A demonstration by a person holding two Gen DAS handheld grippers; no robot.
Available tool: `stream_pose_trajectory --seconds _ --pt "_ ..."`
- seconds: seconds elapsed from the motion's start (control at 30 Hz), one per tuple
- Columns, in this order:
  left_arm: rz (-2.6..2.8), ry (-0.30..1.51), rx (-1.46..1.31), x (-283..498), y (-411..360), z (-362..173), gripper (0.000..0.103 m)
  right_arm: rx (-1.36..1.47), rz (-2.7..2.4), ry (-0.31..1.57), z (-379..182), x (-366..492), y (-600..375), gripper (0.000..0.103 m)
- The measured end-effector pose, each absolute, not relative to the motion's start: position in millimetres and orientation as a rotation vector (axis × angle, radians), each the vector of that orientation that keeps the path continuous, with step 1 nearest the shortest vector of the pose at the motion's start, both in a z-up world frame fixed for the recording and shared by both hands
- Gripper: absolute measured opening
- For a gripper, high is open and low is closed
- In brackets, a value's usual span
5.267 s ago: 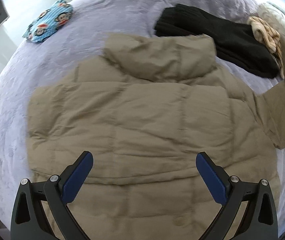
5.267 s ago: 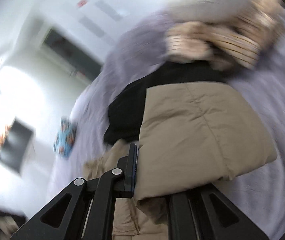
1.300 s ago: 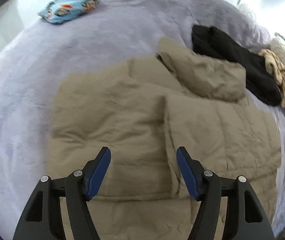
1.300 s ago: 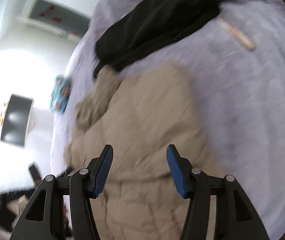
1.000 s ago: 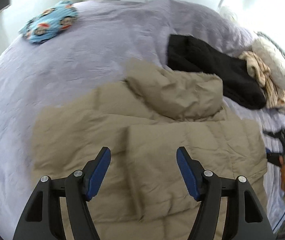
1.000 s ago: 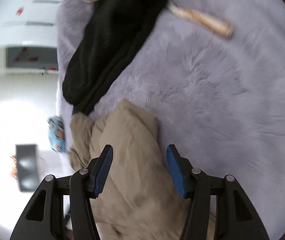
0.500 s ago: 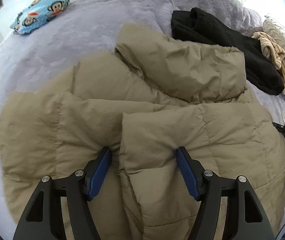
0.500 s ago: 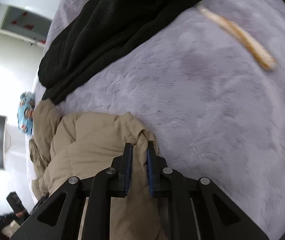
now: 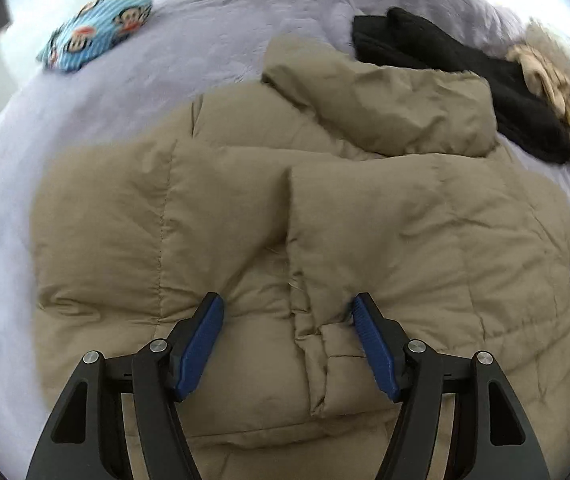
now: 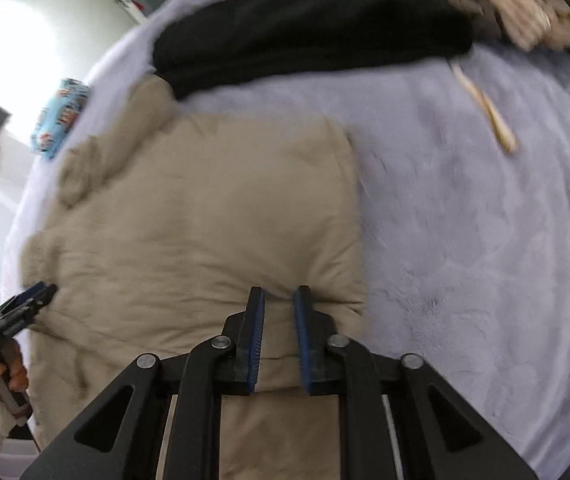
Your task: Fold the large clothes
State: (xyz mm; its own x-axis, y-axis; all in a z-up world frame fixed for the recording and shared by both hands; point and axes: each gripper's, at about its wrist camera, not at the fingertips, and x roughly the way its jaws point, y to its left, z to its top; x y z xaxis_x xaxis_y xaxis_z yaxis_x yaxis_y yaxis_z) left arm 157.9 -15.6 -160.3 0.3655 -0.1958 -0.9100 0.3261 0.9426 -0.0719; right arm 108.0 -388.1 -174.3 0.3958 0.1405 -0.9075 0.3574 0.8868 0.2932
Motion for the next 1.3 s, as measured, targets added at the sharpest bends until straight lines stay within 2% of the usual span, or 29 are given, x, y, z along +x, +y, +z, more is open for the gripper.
stream_pose_trajectory --seconds 0.13,0.43,0.5,1.2,1.23,1.27,1.3 --pt "-0.329 1.12 0.166 153 -20 -164 0.07 0.536 -0.171 1.143 -192 104 -398 0.006" --pt "-0.224 1.122 0.175 145 1 -140 0.07 0.477 -0.26 1.159 -160 75 -397 0.007" --pt "-0.184 1.139 0.188 143 7 -137 0.07 0.479 -0.291 1.173 -152 72 -395 0.012" --pt "-0.186 1.264 0.154 73 9 -97 0.07 0.653 -0.248 1.271 -119 10 -339 0.012" --pt "-0.182 1.263 0.157 69 9 -95 0.072 0.652 -0.244 1.274 -117 8 -338 0.012" --pt "-0.179 1.265 0.158 66 10 -94 0.089 0.649 -0.24 1.277 -115 6 -335 0.013" --pt "-0.176 1.267 0.152 63 11 -93 0.098 0.647 -0.237 1.281 -113 4 -333 0.014"
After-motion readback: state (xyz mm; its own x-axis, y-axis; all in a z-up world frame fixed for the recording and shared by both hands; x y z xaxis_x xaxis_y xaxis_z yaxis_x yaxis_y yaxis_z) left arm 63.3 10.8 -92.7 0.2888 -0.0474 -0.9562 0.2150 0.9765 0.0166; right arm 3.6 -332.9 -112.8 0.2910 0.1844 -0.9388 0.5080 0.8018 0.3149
